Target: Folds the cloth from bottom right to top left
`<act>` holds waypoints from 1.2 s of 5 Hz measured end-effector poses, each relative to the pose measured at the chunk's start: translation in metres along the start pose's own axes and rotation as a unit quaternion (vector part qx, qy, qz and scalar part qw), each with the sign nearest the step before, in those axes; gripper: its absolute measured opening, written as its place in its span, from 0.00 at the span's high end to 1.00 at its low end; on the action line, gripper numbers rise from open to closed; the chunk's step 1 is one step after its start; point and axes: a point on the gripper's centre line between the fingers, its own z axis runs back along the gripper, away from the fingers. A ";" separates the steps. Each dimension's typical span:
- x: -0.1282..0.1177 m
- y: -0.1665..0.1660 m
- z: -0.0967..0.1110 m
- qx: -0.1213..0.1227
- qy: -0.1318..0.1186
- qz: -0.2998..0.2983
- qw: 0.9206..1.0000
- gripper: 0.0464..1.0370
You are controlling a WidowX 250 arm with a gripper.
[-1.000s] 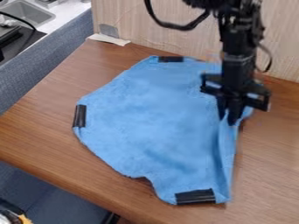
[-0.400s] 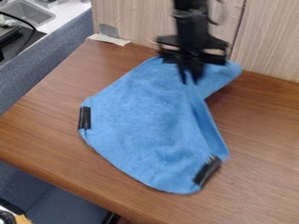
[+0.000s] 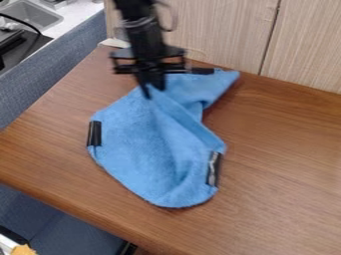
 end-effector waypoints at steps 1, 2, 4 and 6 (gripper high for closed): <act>-0.007 0.020 -0.017 0.018 0.027 0.022 0.999 0.98; -0.021 0.034 -0.037 0.056 0.085 0.057 0.993 0.98; -0.025 0.042 -0.051 0.107 0.134 0.075 0.982 0.78; -0.027 0.035 -0.047 0.119 0.128 0.064 0.982 0.22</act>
